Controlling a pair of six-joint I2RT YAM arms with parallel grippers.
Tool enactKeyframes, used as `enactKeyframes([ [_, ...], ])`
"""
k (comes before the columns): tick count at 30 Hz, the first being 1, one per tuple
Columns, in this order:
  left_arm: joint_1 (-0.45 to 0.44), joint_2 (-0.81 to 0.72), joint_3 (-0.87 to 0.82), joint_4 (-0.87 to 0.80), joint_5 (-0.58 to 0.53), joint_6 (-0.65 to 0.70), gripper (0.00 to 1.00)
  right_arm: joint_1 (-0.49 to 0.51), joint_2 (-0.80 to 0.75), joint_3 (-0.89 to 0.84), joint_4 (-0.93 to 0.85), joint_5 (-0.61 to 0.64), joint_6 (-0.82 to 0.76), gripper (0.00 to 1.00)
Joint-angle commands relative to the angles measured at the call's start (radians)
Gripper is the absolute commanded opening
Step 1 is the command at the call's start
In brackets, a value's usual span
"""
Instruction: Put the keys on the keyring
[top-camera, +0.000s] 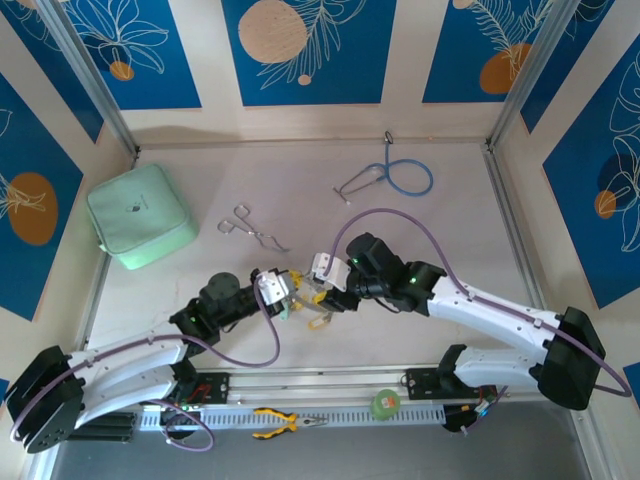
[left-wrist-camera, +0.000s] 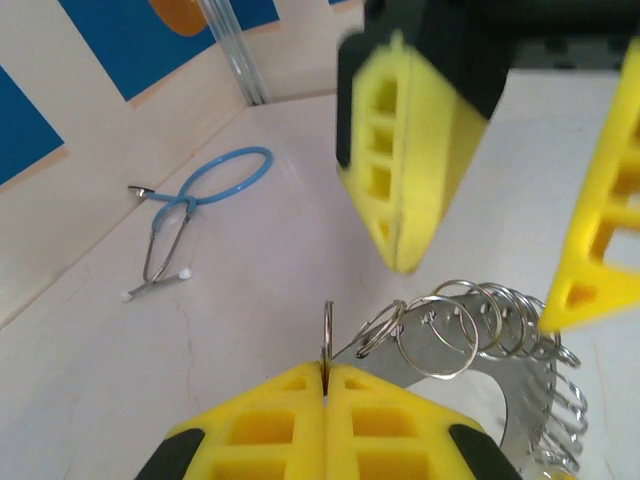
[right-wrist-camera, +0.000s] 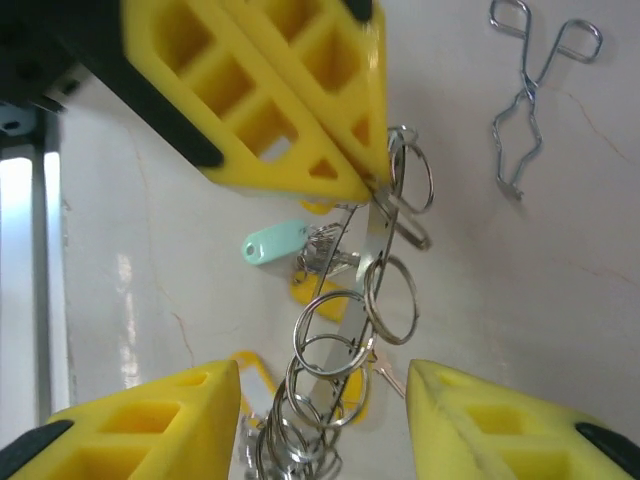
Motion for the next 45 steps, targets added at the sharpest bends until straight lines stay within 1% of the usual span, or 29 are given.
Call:
enactKeyframes([
  [1,-0.003,0.024,-0.017,0.099,0.032,0.095,0.0,-0.068,-0.075,-0.023,0.021,-0.135,-0.005,0.47],
  [4,-0.002,0.048,-0.036,0.164,0.056,0.125,0.0,-0.158,-0.113,-0.046,0.071,-0.224,-0.01,0.44],
  [6,-0.003,0.059,-0.052,0.211,0.094,0.137,0.0,-0.181,-0.119,-0.075,0.132,-0.25,-0.073,0.39],
  [9,-0.002,0.078,-0.08,0.292,0.152,0.137,0.0,-0.166,-0.105,-0.13,0.24,-0.249,-0.223,0.33],
  [12,-0.002,0.083,-0.085,0.296,0.205,0.149,0.0,-0.136,-0.07,-0.166,0.291,-0.218,-0.365,0.31],
  [15,-0.002,0.086,-0.085,0.292,0.227,0.159,0.0,-0.117,-0.051,-0.174,0.289,-0.227,-0.428,0.31],
  [18,-0.003,0.088,-0.085,0.289,0.228,0.16,0.0,-0.091,-0.051,-0.186,0.28,-0.222,-0.456,0.32],
  [21,-0.003,0.09,-0.085,0.289,0.234,0.157,0.0,-0.072,-0.043,-0.202,0.315,-0.181,-0.458,0.32],
  [26,-0.002,0.091,-0.083,0.284,0.244,0.151,0.0,-0.06,-0.028,-0.203,0.365,-0.175,-0.437,0.29],
  [30,-0.003,0.09,-0.083,0.287,0.243,0.148,0.0,-0.059,-0.018,-0.199,0.362,-0.191,-0.436,0.18],
  [33,-0.002,0.088,-0.083,0.289,0.24,0.142,0.0,-0.058,-0.013,-0.195,0.354,-0.206,-0.435,0.12],
  [36,-0.002,0.086,-0.083,0.288,0.234,0.136,0.0,-0.056,-0.011,-0.19,0.35,-0.213,-0.434,0.01],
  [38,-0.003,0.081,-0.082,0.274,0.213,0.127,0.0,-0.054,-0.014,-0.183,0.343,-0.217,-0.435,0.0],
  [39,-0.003,0.076,-0.078,0.254,0.194,0.122,0.04,-0.053,-0.015,-0.177,0.334,-0.217,-0.435,0.0],
  [40,-0.002,0.067,-0.071,0.223,0.178,0.121,0.17,-0.051,-0.017,-0.169,0.323,-0.218,-0.437,0.0],
  [41,-0.003,0.06,-0.065,0.19,0.165,0.125,0.21,-0.049,-0.018,-0.162,0.311,-0.216,-0.44,0.0],
  [43,-0.003,0.045,-0.045,0.11,0.151,0.135,0.24,-0.042,-0.018,-0.144,0.281,-0.213,-0.448,0.0],
  [45,-0.002,0.04,-0.039,0.089,0.138,0.137,0.24,-0.03,-0.015,-0.129,0.262,-0.199,-0.459,0.0],
])
